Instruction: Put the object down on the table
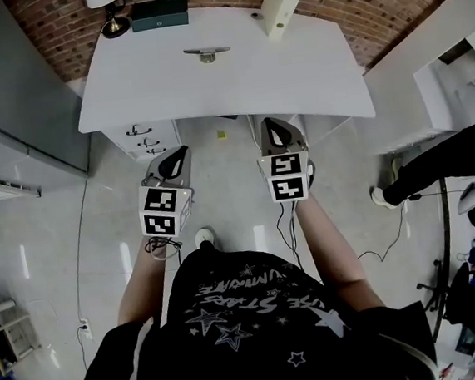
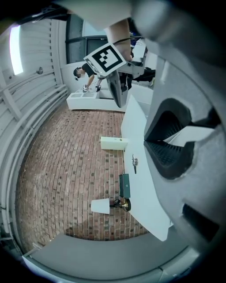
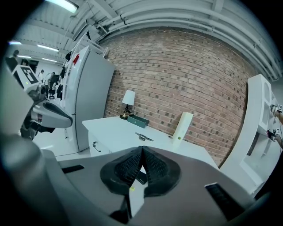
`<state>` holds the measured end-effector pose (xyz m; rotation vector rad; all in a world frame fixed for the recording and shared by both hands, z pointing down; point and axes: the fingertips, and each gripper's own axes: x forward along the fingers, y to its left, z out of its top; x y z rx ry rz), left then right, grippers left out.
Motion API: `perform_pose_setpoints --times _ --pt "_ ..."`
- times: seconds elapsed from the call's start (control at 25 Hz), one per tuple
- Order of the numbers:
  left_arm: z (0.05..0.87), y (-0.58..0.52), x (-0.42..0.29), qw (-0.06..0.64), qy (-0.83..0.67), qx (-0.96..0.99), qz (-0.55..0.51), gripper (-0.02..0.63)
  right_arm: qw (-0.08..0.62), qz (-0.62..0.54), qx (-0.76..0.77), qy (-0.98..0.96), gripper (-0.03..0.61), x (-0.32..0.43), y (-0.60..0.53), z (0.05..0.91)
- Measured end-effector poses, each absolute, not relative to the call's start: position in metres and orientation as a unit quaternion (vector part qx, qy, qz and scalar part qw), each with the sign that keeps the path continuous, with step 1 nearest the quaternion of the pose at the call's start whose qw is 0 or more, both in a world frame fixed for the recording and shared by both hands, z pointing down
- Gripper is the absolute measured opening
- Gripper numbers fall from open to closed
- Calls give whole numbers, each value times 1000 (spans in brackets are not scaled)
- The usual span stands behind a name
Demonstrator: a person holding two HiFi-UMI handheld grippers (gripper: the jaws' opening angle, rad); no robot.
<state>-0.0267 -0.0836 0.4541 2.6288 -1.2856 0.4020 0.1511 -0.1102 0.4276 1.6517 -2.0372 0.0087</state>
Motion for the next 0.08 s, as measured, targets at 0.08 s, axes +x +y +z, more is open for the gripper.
perform_pose_setpoints --times 0.08 --pt "453 -76 -20 105 -440 882 131 20 256 3 601 -757 2 156 -104 425"
